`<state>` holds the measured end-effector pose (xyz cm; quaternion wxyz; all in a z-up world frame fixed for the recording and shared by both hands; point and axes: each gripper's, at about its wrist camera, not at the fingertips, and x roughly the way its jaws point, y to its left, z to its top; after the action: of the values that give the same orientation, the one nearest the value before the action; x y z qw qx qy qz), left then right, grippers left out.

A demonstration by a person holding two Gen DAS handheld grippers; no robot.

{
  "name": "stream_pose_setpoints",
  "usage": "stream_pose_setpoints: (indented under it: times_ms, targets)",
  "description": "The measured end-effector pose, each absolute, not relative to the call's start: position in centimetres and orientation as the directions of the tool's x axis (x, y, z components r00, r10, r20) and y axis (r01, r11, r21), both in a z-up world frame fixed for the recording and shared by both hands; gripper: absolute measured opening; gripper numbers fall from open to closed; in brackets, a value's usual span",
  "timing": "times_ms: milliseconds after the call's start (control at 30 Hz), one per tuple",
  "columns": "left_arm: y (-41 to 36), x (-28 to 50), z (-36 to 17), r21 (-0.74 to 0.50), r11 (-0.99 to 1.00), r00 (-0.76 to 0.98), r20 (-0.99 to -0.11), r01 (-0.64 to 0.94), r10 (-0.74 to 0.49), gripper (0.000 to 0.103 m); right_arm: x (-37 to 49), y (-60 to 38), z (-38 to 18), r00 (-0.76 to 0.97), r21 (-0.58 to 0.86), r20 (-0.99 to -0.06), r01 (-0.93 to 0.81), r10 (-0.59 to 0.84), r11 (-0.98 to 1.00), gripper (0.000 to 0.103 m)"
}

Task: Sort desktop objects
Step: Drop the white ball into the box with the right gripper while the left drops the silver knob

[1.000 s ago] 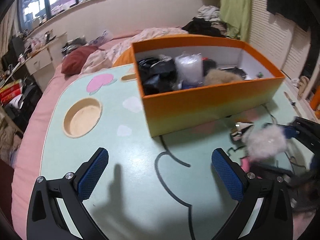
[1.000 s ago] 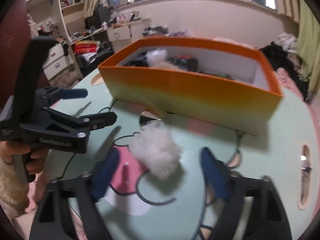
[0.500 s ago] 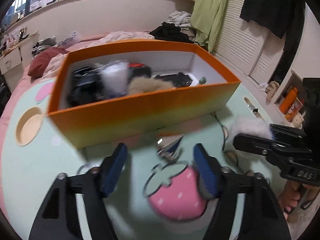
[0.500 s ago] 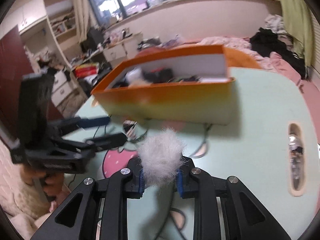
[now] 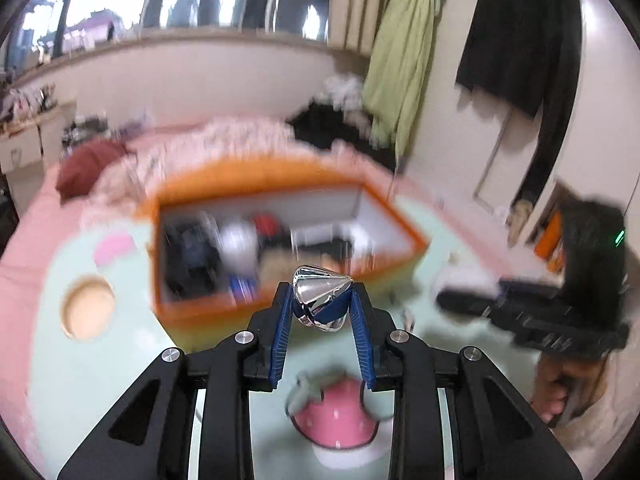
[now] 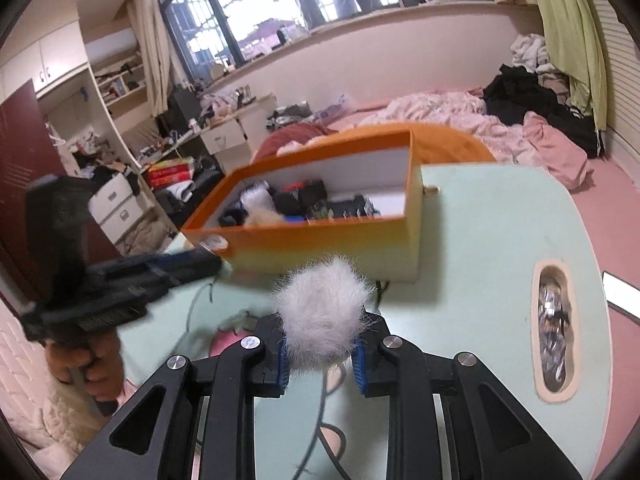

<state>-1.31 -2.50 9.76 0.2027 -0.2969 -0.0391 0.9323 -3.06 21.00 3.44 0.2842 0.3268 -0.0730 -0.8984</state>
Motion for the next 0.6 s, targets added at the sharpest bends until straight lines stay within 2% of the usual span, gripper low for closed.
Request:
stream_pose_setpoints:
  times_ms: [100, 200, 233, 267, 333, 367, 433, 467, 533, 600]
  targets:
    - [-3.3, -2.8, 13.1, -0.200, -0.918, -0.791, -0.467, -0.341, 0.396, 0.030, -3.8, 20.3, 5.3, -0.646, 0.304, -0.504, 0.489, -0.573, -0.818, 0.023]
    - [-3.5, -5.8, 14.0, -0.254, -0.909, -0.783, -0.465, -0.329, 0.413, 0.030, -6.4, 18.8, 7.0, -0.650, 0.319, -0.473, 0.502, -0.594, -0.804, 0.023]
    - [-3.4, -7.7, 13.5, -0.286, -0.901, -0.756, -0.493, -0.326, 0.430, 0.032, -7.3, 18.3, 7.2, -0.645, 0.325, -0.476, 0.502, -0.597, -0.801, 0.024]
    - [-3.2, -9.3, 12.8, -0.313, -0.893, -0.725, -0.525, -0.323, 0.446, 0.046, -8.8, 17.4, 7.1, -0.640, 0.325, -0.496, 0.490, -0.587, -0.809, 0.024]
    - [-2.9, -13.0, 10.0, -0.358, -0.897, -0.645, -0.627, -0.260, 0.437, 0.060, -11.2, 15.6, 6.0, -0.625, 0.275, -0.583, 0.449, -0.519, -0.850, 0.035]
    - [-3.1, -13.8, 9.1, -0.358, -0.906, -0.633, -0.652, -0.227, 0.417, 0.060, -12.4, 14.7, 5.3, -0.616, 0.235, -0.630, 0.430, -0.473, -0.872, 0.044]
    - [-3.9, -13.9, 8.0, -0.353, -0.918, -0.649, -0.659, -0.179, 0.380, 0.060, -13.2, 14.0, 4.5, -0.636, 0.174, -0.651, 0.406, -0.414, -0.897, 0.044]
    - [-4.3, -13.3, 8.0, -0.361, -0.915, -0.661, -0.645, -0.180, 0.385, 0.060, -12.7, 14.2, 4.7, -0.657, 0.166, -0.630, 0.406, -0.413, -0.899, 0.044]
    - [-5.3, -11.0, 8.6, -0.391, -0.894, -0.693, -0.582, -0.221, 0.426, 0.062, -11.4, 14.9, 5.4, -0.687, 0.177, -0.584, 0.413, -0.433, -0.893, 0.053]
    - [-5.9, -8.6, 9.6, -0.352, -0.907, -0.731, -0.552, -0.232, 0.401, 0.073, -9.6, 15.8, 6.4, -0.734, 0.170, -0.532, 0.396, -0.422, -0.903, 0.084]
